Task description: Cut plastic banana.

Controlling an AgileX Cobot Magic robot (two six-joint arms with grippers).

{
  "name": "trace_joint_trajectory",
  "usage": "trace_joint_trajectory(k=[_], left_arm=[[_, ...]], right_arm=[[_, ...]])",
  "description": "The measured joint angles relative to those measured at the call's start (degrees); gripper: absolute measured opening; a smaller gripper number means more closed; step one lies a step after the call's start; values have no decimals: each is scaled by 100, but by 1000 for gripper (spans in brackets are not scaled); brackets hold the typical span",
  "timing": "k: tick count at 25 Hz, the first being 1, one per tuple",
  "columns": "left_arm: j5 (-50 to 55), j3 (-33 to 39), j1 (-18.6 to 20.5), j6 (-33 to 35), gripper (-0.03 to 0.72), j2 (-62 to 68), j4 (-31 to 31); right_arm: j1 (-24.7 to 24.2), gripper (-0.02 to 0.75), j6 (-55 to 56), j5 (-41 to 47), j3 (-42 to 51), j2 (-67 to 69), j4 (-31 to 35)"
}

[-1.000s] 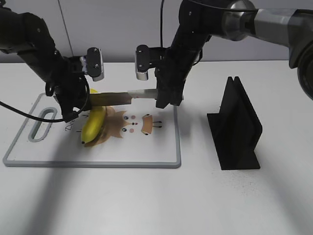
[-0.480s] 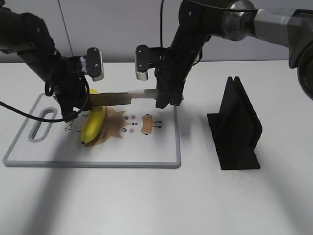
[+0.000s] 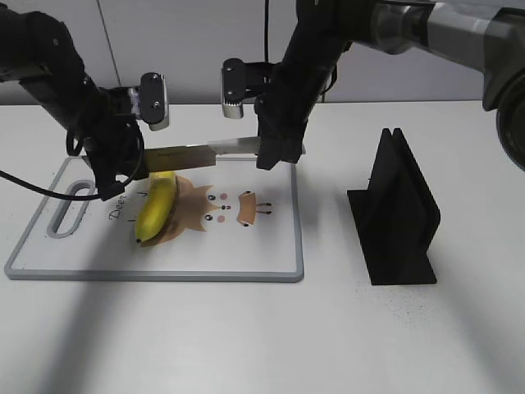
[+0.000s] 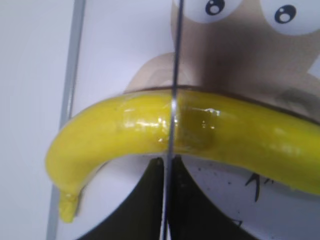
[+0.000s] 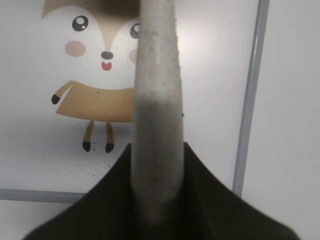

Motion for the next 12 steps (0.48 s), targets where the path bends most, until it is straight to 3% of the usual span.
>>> trace_joint_trajectory(k=[9, 12], left_arm=[[330, 0, 2, 0, 1, -543, 1], [495, 0, 13, -22, 41, -617, -185]], right_arm=[[6, 181, 77, 315, -155, -257, 25], [6, 181, 102, 420, -155, -283, 39]])
